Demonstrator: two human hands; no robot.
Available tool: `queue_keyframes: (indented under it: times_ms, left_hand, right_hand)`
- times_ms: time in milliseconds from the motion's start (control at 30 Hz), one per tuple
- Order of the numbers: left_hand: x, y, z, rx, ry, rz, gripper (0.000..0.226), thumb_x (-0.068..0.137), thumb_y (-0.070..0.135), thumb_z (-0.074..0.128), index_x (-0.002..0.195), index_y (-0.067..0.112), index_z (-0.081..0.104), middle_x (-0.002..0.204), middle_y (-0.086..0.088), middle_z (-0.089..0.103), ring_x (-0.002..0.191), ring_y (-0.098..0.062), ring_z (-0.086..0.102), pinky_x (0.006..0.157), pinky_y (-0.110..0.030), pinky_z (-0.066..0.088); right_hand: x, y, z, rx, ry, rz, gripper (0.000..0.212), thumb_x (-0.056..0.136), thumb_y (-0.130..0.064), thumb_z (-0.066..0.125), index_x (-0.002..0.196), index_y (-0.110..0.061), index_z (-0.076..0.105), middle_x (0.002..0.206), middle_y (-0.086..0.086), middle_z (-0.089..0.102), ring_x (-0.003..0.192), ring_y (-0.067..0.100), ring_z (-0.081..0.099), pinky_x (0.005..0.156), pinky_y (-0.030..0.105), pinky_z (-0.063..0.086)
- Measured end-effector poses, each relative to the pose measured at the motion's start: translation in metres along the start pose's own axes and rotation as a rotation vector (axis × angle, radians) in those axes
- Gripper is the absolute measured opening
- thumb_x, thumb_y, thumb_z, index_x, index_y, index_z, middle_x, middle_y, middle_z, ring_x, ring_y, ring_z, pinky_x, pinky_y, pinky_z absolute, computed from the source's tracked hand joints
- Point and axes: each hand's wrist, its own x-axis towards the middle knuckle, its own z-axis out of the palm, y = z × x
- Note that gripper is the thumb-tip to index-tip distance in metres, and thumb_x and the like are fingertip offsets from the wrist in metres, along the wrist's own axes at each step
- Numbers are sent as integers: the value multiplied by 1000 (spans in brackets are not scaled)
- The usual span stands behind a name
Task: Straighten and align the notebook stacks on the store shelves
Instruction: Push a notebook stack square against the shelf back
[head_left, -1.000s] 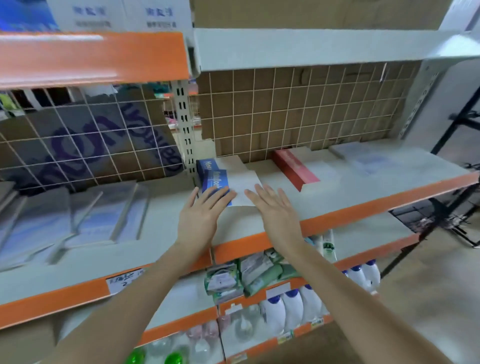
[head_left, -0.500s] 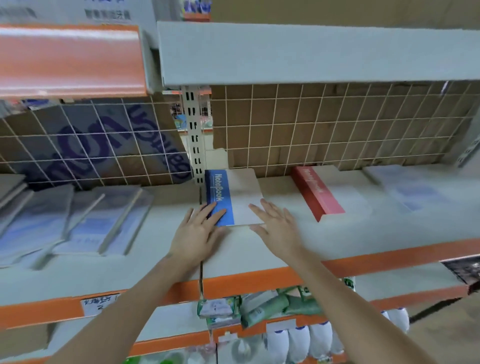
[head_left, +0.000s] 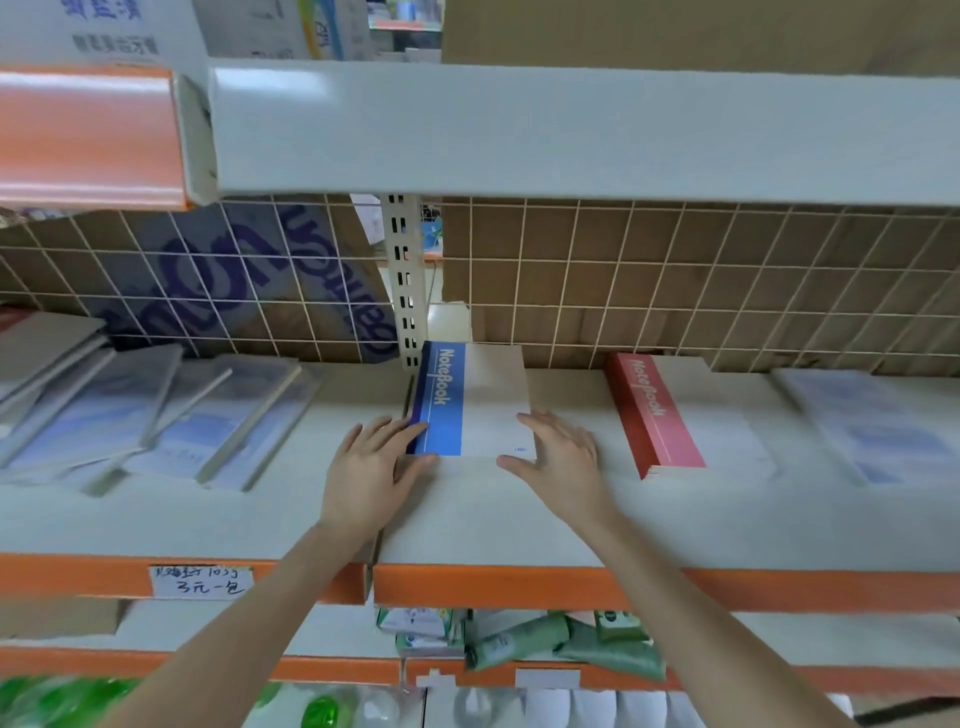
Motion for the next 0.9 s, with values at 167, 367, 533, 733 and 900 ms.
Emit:
queue_keyframes:
  times_ms: [167, 367, 533, 733, 900]
  left_hand:
    - [3, 0, 2, -17, 9, -3, 78, 89, 67, 20, 111, 11, 70, 116, -7, 67, 111, -27, 61, 98, -46, 43]
    - [4, 0, 3, -81, 65, 10, 83, 86, 71, 20, 111, 10, 70, 115, -8, 67, 112, -24, 61, 102, -46, 37]
    - [5, 2, 2, -21, 72, 25, 88, 85, 73, 13, 111, 11, 70, 113, -8, 68, 110, -24, 63, 103, -47, 35]
    - [2, -1, -2, 147, -65, -20, 103, 72, 83, -2, 145, 19, 33, 147, -5, 39, 140, -23, 28, 115, -43, 14]
    - [-31, -15, -10, 163, -17, -192, 80, 86, 72, 12, 150, 24, 16, 157, -2, 17, 145, -20, 9, 117, -40, 1]
  right_hand:
    - [7, 5, 0, 21, -34, 0, 66, 79, -52, 67, 137, -27, 47, 147, -7, 40, 140, 8, 25, 109, 28, 8]
    - [9, 7, -1, 28, -87, -9, 68, 80, -53, 65, 140, -29, 43, 151, -7, 34, 143, 7, 18, 113, 34, 4]
    - [9, 6, -3, 44, -110, -1, 69, 81, -52, 64, 142, -29, 40, 153, -6, 32, 143, 8, 16, 114, 37, 1]
    - [10, -2, -13, -33, -205, -11, 82, 81, -55, 63, 148, -29, 25, 158, -4, 18, 146, 12, 6, 113, 41, 1]
    - [8, -31, -20, -42, -29, -183, 73, 87, -48, 59, 147, -23, 28, 158, -4, 18, 146, 12, 8, 113, 39, 0]
